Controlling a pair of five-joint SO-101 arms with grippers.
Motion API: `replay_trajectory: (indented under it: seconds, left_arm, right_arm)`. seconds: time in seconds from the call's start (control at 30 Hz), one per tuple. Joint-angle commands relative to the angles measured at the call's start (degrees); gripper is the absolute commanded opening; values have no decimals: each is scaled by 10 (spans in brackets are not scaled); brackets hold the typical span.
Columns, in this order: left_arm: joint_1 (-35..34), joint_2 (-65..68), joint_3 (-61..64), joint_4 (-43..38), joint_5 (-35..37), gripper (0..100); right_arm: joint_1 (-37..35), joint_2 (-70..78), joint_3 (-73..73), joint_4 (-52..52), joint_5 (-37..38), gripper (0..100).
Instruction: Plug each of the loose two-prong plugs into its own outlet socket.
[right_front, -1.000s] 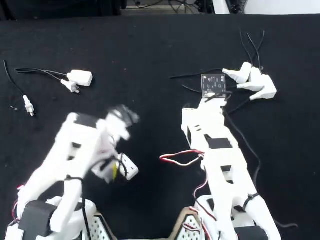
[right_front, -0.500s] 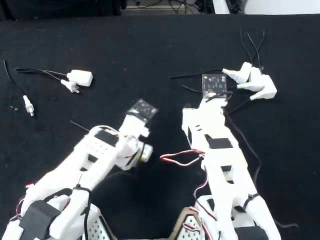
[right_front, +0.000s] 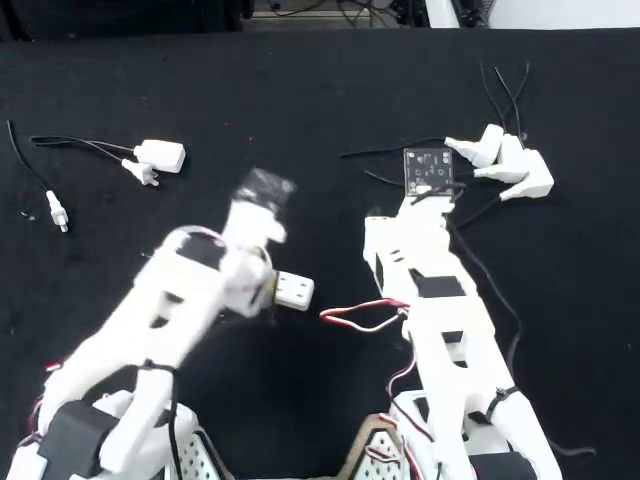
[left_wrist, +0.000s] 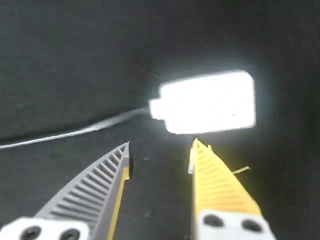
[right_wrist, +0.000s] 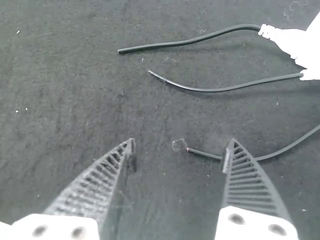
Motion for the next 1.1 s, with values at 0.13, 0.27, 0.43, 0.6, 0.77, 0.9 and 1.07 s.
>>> replay_trajectory:
  seconds: [0.13, 0.27, 0.43, 0.6, 0.77, 0.9, 1.07]
  left_arm:
    - [-166, 21, -45, -105, 11, 200]
    - [-197, 72, 6, -202, 7, 200]
    - [-218, 120, 13, -229, 7, 200]
    - [-218, 121, 19, -187, 6, 195]
    - [-213, 102, 19, -111, 6, 195]
    - [-214, 75, 19, -69, 6, 195]
    - [-218, 14, 18, -62, 6, 195]
  right_arm:
    - [6, -20, -36, -11, -1, 272]
    - [6, -20, -36, -10, -1, 272]
    - [6, -20, -36, -10, -1, 272]
    - [6, -20, -36, -10, -1, 272]
    - [6, -20, -36, -10, -1, 272]
    - [6, -20, -36, -10, -1, 272]
    - [6, -20, -36, -10, -1, 272]
